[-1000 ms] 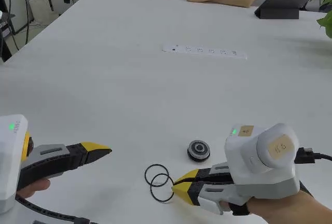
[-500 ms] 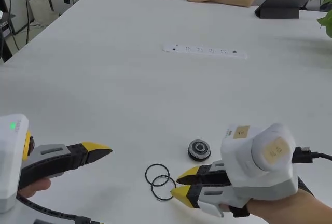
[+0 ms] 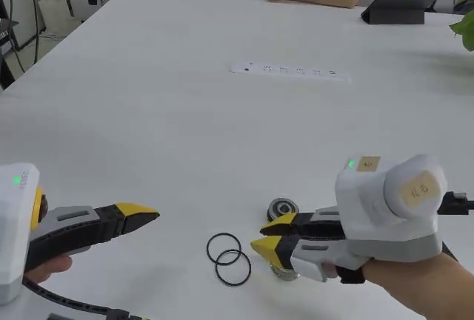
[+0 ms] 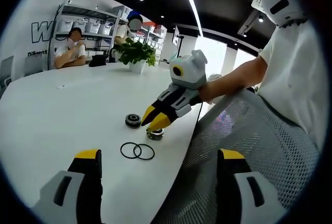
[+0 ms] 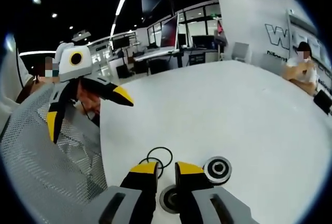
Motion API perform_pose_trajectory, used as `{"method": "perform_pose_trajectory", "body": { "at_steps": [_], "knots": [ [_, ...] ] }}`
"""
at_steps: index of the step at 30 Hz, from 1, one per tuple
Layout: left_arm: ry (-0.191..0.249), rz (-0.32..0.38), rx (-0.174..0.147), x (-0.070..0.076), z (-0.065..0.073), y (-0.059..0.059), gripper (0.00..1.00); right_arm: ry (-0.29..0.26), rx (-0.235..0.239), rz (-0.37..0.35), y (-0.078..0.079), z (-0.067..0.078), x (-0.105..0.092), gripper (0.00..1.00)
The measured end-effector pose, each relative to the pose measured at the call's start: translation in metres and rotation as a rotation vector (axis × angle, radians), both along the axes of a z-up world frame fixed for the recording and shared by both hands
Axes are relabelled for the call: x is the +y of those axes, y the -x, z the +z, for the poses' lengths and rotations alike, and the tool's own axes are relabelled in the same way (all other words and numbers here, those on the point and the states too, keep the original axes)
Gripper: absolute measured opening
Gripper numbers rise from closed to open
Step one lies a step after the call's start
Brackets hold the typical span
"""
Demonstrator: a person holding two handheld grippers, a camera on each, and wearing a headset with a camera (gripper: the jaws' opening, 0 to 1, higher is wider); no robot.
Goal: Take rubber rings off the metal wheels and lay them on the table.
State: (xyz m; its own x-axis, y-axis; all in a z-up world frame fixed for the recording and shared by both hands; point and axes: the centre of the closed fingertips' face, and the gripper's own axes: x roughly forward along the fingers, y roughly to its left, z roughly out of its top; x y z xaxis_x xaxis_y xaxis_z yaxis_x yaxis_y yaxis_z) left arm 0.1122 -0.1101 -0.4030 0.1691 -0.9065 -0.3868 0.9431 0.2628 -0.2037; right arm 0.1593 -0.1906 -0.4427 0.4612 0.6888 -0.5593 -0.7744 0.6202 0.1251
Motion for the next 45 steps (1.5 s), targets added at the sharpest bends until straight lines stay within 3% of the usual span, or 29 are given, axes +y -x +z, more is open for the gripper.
{"method": "perform_pose_trajectory", "body": {
  "at_steps": [9,16,21,26,32,41,45],
  "knots": [
    [-0.025,-0.028,-0.029,0.000,0.005,-0.002,0.91,-0.049,-0.025,-0.055,-0.013,0.014,-0.015,0.12],
    [-0.040,-0.058,-0.070,-0.002,0.021,-0.008,0.92,-0.074,-0.046,-0.117,-0.023,0.022,-0.032,0.12],
    [-0.025,-0.089,-0.092,-0.009,0.036,-0.012,0.93,-0.080,-0.051,-0.148,-0.028,0.024,-0.042,0.13],
    [-0.011,-0.098,-0.151,-0.015,0.056,-0.027,0.91,-0.084,-0.045,-0.182,-0.033,0.023,-0.053,0.13],
    [0.016,-0.097,-0.194,-0.023,0.077,-0.044,0.91,-0.076,-0.031,-0.210,-0.035,0.017,-0.066,0.14],
    [-0.008,-0.123,-0.293,-0.041,0.101,-0.071,0.88,-0.072,-0.014,-0.241,-0.036,0.013,-0.078,0.14],
    [-0.013,-0.149,-0.338,-0.057,0.110,-0.080,0.83,-0.067,-0.009,-0.248,-0.036,0.011,-0.081,0.14]
  ]
}}
